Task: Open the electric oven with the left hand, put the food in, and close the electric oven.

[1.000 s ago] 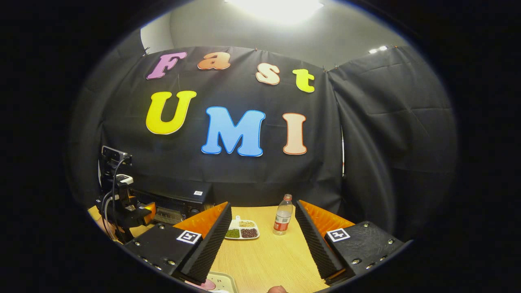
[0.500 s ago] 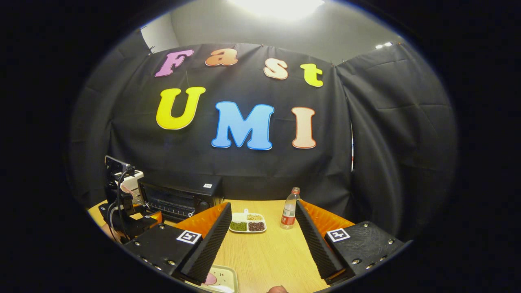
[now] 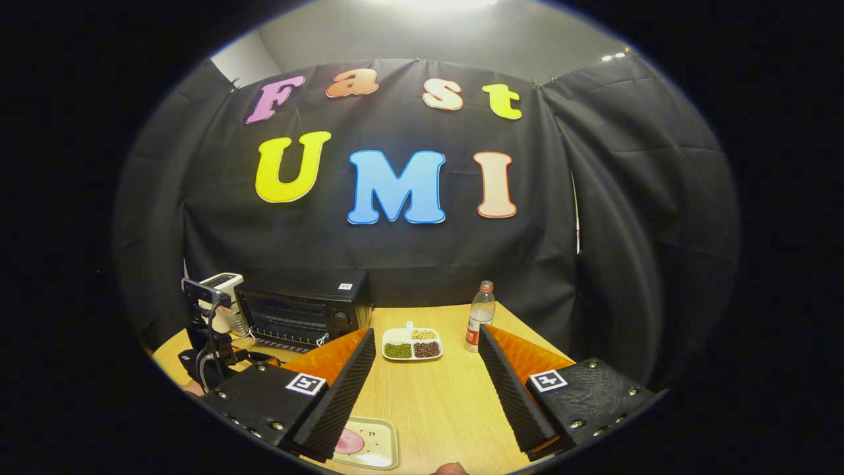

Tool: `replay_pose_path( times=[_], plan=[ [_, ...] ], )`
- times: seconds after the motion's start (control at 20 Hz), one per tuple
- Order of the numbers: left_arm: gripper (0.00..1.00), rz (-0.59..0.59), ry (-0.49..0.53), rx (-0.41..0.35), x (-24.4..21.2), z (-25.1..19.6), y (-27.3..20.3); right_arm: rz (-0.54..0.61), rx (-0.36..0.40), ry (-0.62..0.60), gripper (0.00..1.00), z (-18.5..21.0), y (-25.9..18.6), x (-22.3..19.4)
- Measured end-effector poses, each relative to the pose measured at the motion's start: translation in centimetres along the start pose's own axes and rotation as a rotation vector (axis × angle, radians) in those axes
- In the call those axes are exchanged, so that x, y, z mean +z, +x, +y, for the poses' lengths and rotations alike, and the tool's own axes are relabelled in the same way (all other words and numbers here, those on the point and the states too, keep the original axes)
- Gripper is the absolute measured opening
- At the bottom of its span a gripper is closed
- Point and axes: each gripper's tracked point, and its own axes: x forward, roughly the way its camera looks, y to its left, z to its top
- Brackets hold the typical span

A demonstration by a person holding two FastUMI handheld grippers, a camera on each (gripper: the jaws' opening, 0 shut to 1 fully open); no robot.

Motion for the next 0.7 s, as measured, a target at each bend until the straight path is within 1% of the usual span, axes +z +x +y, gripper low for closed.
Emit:
replay_pose_path(
  times=[0.05, 0.2, 0.3, 0.35, 0.4, 0.55, 0.65, 0.7],
  plan=[
    [1.0, -0.01, -0.002, -0.004, 0.5, -0.1, -0.5, 0.003, 0.011, 0.005, 0.96, 0.2, 0.0, -0.1],
    [1.0, -0.074, -0.018, -0.012, 3.9, -0.2, -2.9, 0.066, 0.044, 0.027, 0.96, 0.6, 0.2, -1.4],
    [1.0, -0.138, -0.037, -0.015, 7.0, -0.1, -5.0, 0.137, 0.101, 0.046, 0.96, 1.5, 0.6, -2.9],
    [0.92, -0.171, -0.043, -0.015, 8.6, -0.1, -6.1, 0.182, 0.134, 0.054, 0.96, 2.0, 0.8, -3.9],
    [1.0, -0.206, -0.046, -0.014, 10.1, 0.1, -7.2, 0.221, 0.161, 0.06, 0.96, 2.3, 1.0, -5.0],
    [1.0, -0.288, -0.041, -0.01, 13.8, 0.4, -10.8, 0.321, 0.238, 0.075, 0.96, 3.2, 1.2, -7.5],
    [1.0, -0.323, -0.024, 0.006, 15.6, 0.9, -13.2, 0.391, 0.287, 0.08, 0.97, 3.9, 1.2, -9.1],
    [0.98, -0.341, -0.016, 0.01, 16.3, 1.0, -14.5, 0.424, 0.312, 0.081, 0.97, 4.4, 1.2, -9.9]
  ],
)
